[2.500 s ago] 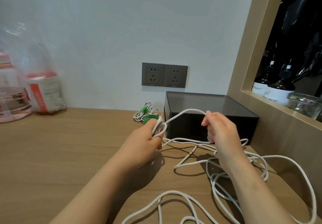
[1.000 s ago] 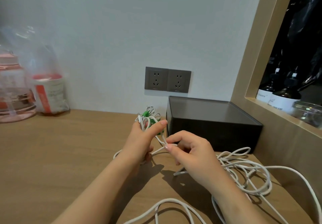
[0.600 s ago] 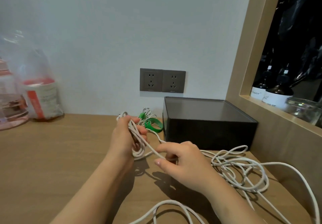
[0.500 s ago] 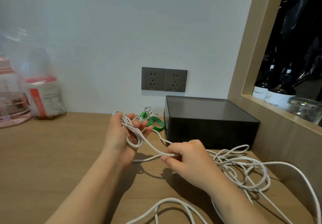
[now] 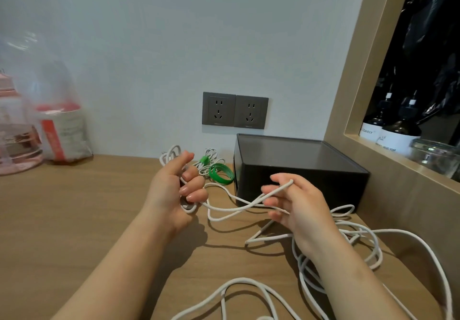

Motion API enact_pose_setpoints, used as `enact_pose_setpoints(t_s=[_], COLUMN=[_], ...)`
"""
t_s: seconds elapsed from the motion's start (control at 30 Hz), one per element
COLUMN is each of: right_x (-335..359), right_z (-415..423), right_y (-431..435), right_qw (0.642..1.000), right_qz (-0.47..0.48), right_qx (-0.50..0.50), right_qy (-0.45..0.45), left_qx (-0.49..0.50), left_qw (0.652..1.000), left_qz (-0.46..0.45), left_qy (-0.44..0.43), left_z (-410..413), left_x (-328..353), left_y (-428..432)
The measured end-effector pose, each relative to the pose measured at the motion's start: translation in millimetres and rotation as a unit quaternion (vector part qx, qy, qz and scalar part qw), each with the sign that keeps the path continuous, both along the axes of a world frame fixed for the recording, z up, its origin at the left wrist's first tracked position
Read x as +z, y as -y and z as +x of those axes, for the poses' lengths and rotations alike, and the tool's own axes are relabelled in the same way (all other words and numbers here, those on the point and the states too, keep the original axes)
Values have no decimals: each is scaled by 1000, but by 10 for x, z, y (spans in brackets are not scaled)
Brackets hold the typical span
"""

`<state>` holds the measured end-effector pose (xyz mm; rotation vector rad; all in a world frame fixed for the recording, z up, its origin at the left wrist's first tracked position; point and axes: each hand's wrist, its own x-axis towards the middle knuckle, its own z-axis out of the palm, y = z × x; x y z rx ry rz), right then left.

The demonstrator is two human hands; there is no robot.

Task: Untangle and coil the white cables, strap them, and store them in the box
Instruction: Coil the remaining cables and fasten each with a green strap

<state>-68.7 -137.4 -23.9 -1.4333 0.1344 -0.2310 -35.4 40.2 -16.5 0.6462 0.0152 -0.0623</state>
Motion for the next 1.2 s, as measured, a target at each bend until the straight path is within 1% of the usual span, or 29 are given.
enact_pose_setpoints(t_s=[0.07,0.13,0.2,0.27,0.3,0.33,0.4,0.5,0.57,0.63,0.67,0.73,0.8,0.83,0.87,0.93,1.0,1.07,1.2], right_x=[33,59,76,79,79,75,67,45,62,65,53,5,-60,-88,-113,-128,-108,-81,-59], right_z=[-12,-29,-41,-33,-25,-15,-6,0,2,5,11,26,35,37,41,35,21,12,8], right_y=[20,50,64,87,101,117,133,133,128,110,96,54,12,1,-3,-3,-12,-28,-36], right_qw=[996,989,984,980,977,974,969,963,969,982,989,993,974,962,953,943,952,969,980], right_qz=[79,124,126,115,112,107,90,79,92,84,57,-67,-207,-257,-292,-329,-306,-240,-188], right_qx=[-8,-24,-40,-62,-78,-94,-121,-136,-116,-76,-59,-50,-47,-42,-37,-18,22,59,56], right_qy=[31,78,120,152,164,176,198,216,198,153,127,87,80,78,73,48,9,-21,-5], left_qx=[5,-1,-18,-36,-39,-39,-33,-32,-46,-64,-73,-90,-92,-89,-86,-72,-33,18,67], left_qw=[1000,997,987,964,956,954,959,976,988,993,994,994,994,994,994,994,993,987,975], left_qz=[31,73,160,262,289,298,282,213,145,94,79,63,60,61,63,72,98,140,188], left_qy=[-2,-1,10,20,20,19,12,-13,-21,-17,-12,4,22,29,35,44,60,80,97], left_z=[-4,-9,-17,-24,-28,-28,-23,-16,-19,-24,-28,-43,-63,-78,-90,-109,-104,-95,-76], left_x=[2,-5,-42,-93,-108,-113,-96,-74,-69,-78,-84,-89,-88,-83,-79,-73,-75,-74,-76], left_y=[1,-7,-18,-20,-24,-34,-59,-83,-83,-77,-70,-48,-25,-11,6,42,77,108,150])
